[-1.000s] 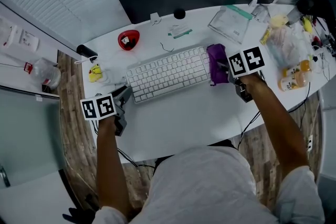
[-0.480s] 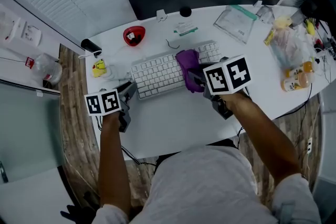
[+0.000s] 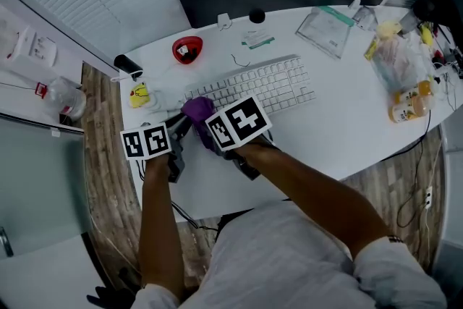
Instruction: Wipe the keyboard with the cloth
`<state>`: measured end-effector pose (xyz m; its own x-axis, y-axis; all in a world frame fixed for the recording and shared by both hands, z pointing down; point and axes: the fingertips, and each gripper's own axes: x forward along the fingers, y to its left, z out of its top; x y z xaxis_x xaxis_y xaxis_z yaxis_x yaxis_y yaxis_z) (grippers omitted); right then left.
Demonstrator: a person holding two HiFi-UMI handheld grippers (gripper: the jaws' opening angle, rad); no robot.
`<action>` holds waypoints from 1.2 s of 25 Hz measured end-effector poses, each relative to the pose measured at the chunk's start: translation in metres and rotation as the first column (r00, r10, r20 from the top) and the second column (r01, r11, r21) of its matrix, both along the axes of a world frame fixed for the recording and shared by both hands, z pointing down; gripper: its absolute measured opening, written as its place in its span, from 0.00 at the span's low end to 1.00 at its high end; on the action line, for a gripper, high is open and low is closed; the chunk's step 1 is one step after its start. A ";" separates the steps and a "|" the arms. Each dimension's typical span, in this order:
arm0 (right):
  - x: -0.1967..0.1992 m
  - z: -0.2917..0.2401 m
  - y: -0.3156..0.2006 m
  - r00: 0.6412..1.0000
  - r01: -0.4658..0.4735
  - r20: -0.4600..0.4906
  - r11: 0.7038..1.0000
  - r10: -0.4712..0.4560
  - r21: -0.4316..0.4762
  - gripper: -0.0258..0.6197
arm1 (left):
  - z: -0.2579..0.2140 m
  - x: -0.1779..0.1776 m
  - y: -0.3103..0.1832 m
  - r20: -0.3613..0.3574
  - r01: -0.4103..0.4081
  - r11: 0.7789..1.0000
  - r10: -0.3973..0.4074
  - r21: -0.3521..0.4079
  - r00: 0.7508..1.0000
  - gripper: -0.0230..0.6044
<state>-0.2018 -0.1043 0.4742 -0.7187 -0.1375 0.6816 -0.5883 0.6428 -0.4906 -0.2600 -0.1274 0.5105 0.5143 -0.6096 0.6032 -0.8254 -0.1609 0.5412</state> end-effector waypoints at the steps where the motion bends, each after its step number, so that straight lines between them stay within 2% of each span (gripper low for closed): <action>1: -0.002 0.003 0.000 1.000 0.003 -0.009 1.000 -0.003 0.000 0.17 | 0.000 0.000 0.000 -0.002 0.000 1.000 0.000 0.000 1.000 0.21; 4: 0.003 0.008 -0.005 0.999 0.014 -0.038 1.000 -0.014 0.018 0.17 | 0.000 0.000 0.000 -0.004 -0.004 1.000 0.004 -0.001 1.000 0.21; 8: 0.031 0.012 -0.016 0.997 0.018 -0.082 0.998 -0.013 0.052 0.17 | -0.001 0.000 0.000 0.004 -0.008 1.000 0.008 -0.001 1.000 0.21; 19: 0.156 0.016 -0.058 0.984 -0.074 -0.159 0.994 0.086 0.081 0.17 | -0.001 0.000 -0.001 0.023 0.001 1.000 0.000 -0.015 1.000 0.21; 30: 0.273 0.015 -0.094 0.952 -0.200 -0.212 0.973 0.222 0.120 0.17 | 0.000 -0.001 -0.001 0.057 0.025 0.999 -0.023 -0.035 0.998 0.21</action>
<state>0.0715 -0.1981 0.4895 -0.4980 -0.3418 0.7970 -0.8025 0.5299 -0.2742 -0.2605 -0.1286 0.5101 0.4639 -0.5988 0.6529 -0.8584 -0.1215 0.4985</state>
